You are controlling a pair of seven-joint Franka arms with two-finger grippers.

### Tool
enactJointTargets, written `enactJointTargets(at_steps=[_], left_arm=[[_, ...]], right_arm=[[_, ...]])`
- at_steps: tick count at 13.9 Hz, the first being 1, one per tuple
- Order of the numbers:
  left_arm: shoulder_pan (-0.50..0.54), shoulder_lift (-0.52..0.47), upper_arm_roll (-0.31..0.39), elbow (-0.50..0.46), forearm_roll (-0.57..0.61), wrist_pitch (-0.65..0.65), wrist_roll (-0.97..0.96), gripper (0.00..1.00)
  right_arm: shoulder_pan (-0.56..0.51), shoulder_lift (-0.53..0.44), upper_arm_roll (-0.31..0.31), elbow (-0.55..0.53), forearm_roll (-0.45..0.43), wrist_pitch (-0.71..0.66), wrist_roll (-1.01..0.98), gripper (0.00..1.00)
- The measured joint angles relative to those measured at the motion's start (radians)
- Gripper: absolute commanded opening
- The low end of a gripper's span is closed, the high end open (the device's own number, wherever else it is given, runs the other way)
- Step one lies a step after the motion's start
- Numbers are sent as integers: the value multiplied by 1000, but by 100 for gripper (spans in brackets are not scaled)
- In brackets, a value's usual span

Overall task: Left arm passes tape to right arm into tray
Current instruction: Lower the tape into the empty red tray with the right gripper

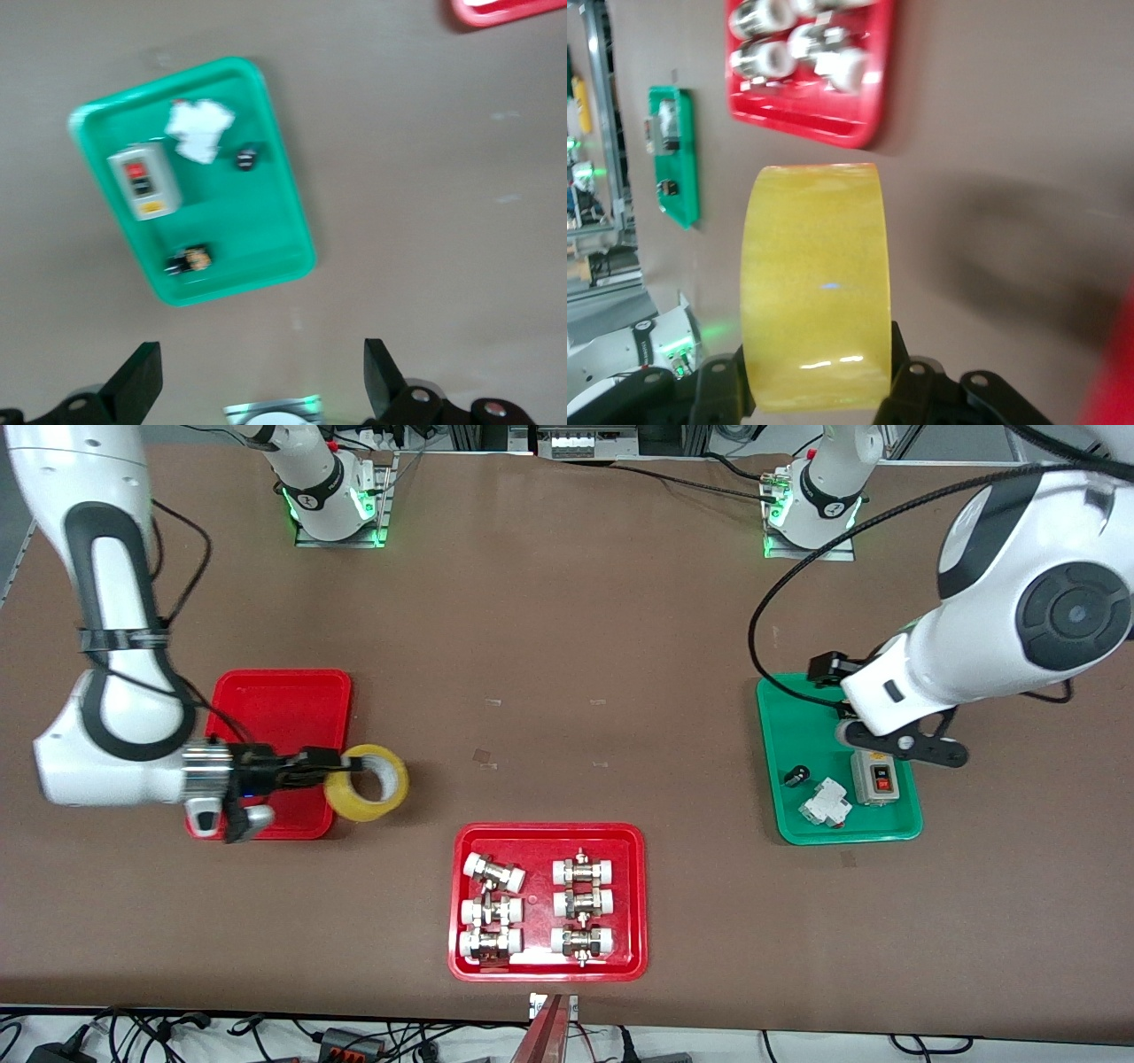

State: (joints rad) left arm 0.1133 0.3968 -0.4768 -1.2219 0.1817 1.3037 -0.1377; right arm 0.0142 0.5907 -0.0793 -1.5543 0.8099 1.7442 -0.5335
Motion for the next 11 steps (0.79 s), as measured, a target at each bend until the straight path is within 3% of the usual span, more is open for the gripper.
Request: enactJointTargets(at_steps=[4, 8, 11], left_arm=[[95, -71, -4, -30, 15, 6, 0, 100], [199, -186, -33, -229, -13, 188, 1, 100], [217, -248, -35, -318, -29, 227, 0, 100]], right_arm=[[-150, 5, -1, -2, -49, -76, 0, 29], [-277, 51, 0, -9, -52, -173, -61, 29], [-302, 113, 0, -12, -52, -178, -143, 29]])
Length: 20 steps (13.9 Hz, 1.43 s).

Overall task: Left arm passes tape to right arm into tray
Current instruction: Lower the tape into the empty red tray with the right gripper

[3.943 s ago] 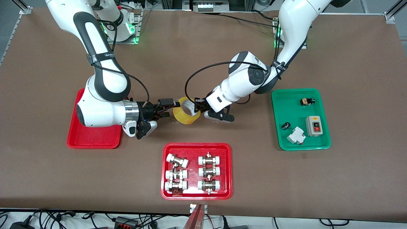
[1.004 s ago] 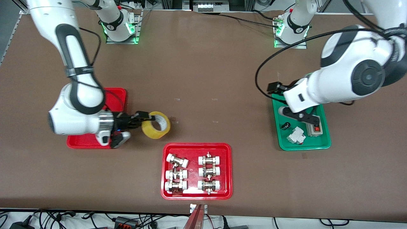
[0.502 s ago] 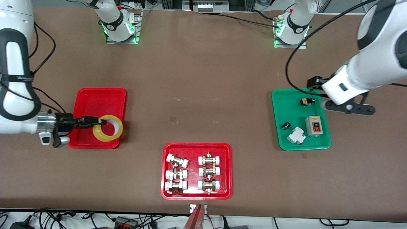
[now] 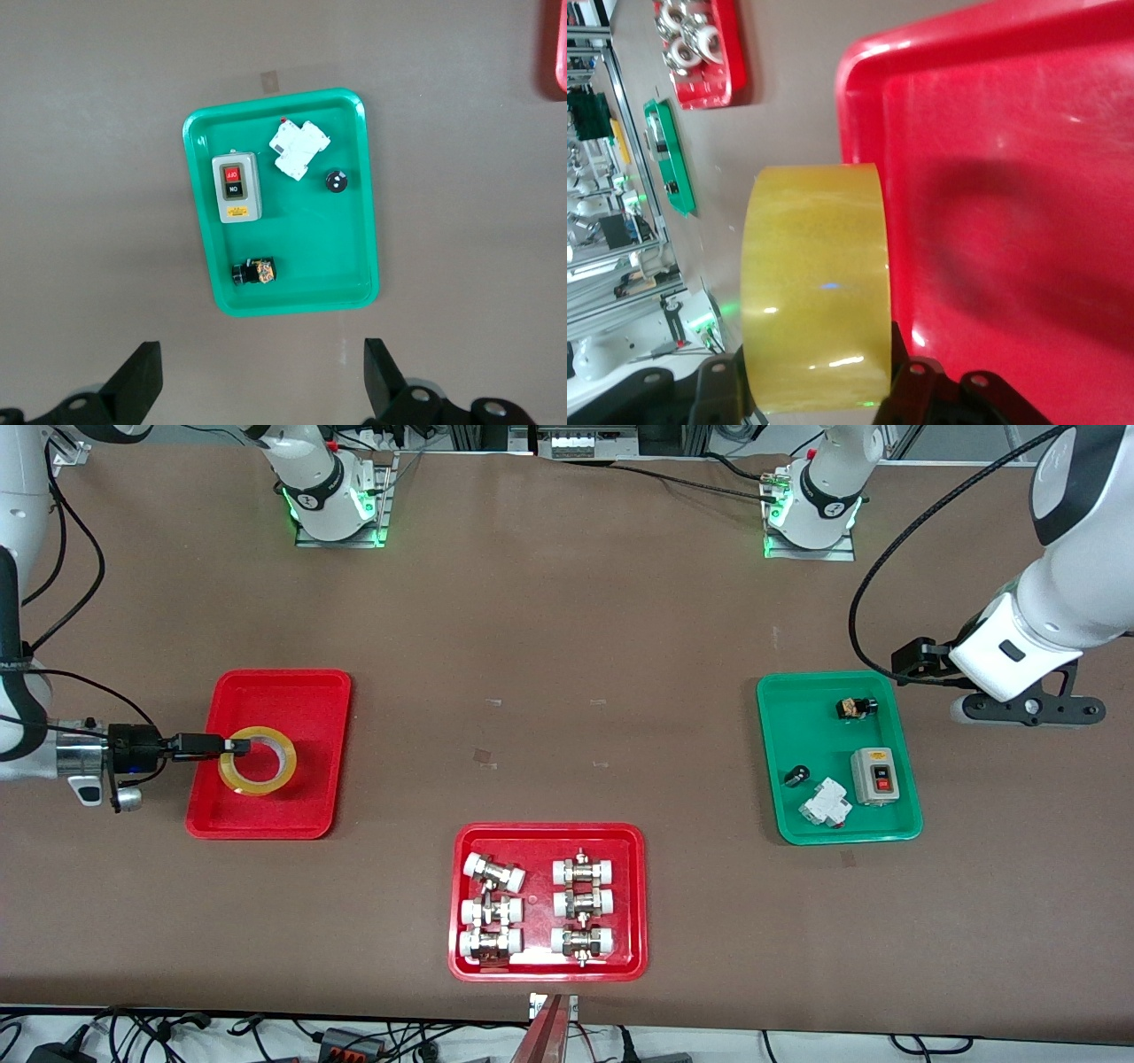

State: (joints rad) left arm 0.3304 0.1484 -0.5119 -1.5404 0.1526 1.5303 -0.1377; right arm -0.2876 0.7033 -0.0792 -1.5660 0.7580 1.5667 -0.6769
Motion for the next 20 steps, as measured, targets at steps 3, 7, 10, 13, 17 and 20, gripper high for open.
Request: enactJointTargets(at_steps=[3, 7, 10, 13, 17, 20], left_arm=[[17, -17, -1, -22, -7, 18, 1, 100], [-78, -47, 93, -27, -14, 21, 1, 100], [-174, -53, 219, -36, -58, 23, 1, 100], [-174, -53, 237, -42, -72, 27, 2, 100], [-178, -53, 235, -45, -75, 35, 1, 100], [-176, -53, 236, -45, -75, 41, 1, 100]], right_arm=[[-11, 33, 0, -10, 0, -14, -62, 29], [-21, 49, 0, -24, -42, -17, -90, 74], [-24, 49, 1, -27, -85, -20, -91, 100], [-21, 47, 13, -27, -152, -20, -92, 100], [9, 35, 18, -21, -214, 1, -92, 100], [33, 34, 19, -21, -220, 13, -92, 100]])
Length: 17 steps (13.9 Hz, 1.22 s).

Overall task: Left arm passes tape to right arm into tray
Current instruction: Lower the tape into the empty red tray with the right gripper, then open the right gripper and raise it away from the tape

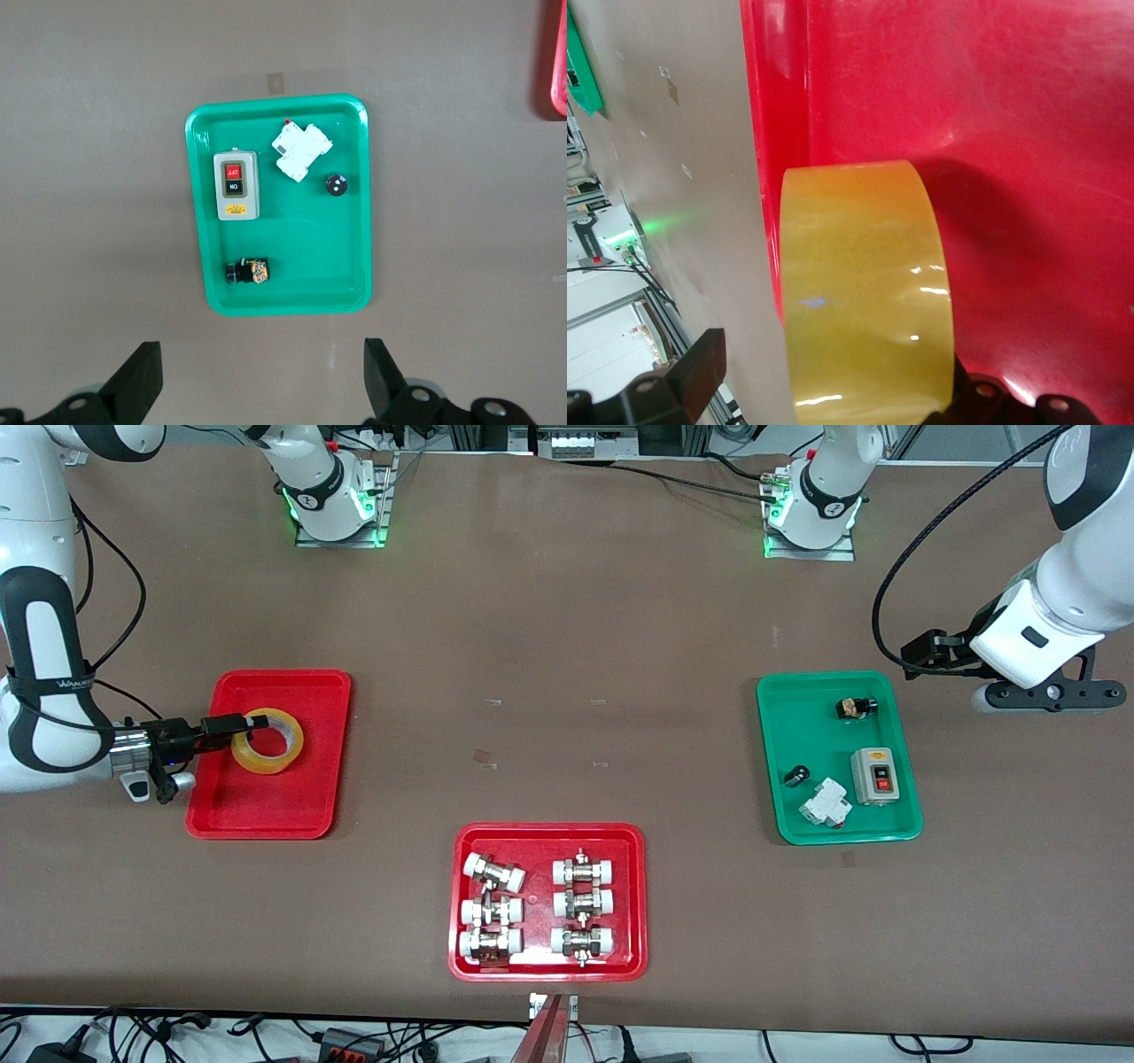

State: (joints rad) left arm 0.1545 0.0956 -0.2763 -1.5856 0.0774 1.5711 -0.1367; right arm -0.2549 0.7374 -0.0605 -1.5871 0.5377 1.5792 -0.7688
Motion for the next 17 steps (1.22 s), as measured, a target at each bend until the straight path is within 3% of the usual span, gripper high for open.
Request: enactJointTargets(at_steps=[3, 10, 13, 17], left_arm=[[6, 0, 1, 0, 0, 9, 0, 100], [25, 0, 7, 0, 0, 19, 0, 100], [25, -2, 7, 8, -8, 20, -1, 100], [41, -9, 8, 12, -21, 20, 0, 100]], right_arm=[[8, 0, 0, 0, -13, 28, 0, 100], [65, -10, 4, 7, -163, 144, -4, 100], [110, -74, 4, 14, -240, 164, -3, 100], [112, -156, -4, 16, -272, 171, -2, 100]])
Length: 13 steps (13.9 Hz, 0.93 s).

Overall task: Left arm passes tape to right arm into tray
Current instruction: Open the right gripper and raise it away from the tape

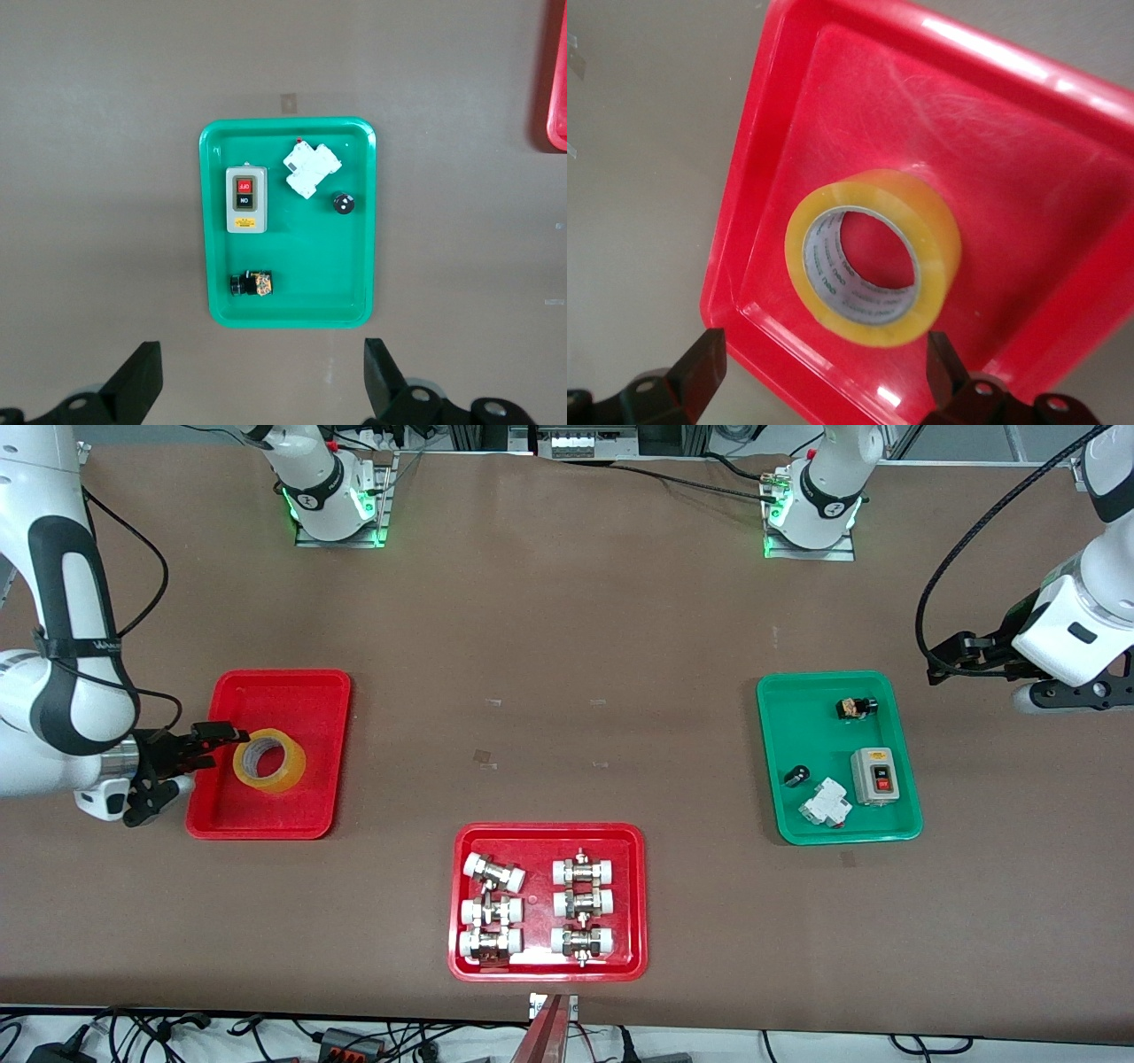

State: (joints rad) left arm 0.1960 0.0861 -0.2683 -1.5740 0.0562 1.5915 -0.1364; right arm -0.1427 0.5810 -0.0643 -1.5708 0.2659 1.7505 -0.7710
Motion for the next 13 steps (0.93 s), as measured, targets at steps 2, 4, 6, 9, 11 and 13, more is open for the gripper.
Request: enactJointTargets(at_steps=[2, 4, 6, 9, 11, 13], left_arm=[[2, 0, 0, 0, -1, 0, 0, 100], [2, 0, 0, 0, -1, 0, 0, 100], [2, 0, -1, 0, -1, 0, 0, 100], [2, 0, -3, 0, -1, 0, 0, 100], [2, 0, -4, 0, -1, 0, 0, 100], [2, 0, -4, 0, -6, 0, 0, 100]], right_arm=[[-1, -22, -5, 20, -19, 5, 48, 100], [2, -51, 0, 67, -54, 5, 188, 100], [30, -97, 9, 106, -74, 1, 353, 100], [102, -169, 13, 150, -127, -87, 593, 100], [120, -204, 13, 193, -144, -174, 649, 100], [122, -219, 12, 263, -162, -259, 659, 100]])
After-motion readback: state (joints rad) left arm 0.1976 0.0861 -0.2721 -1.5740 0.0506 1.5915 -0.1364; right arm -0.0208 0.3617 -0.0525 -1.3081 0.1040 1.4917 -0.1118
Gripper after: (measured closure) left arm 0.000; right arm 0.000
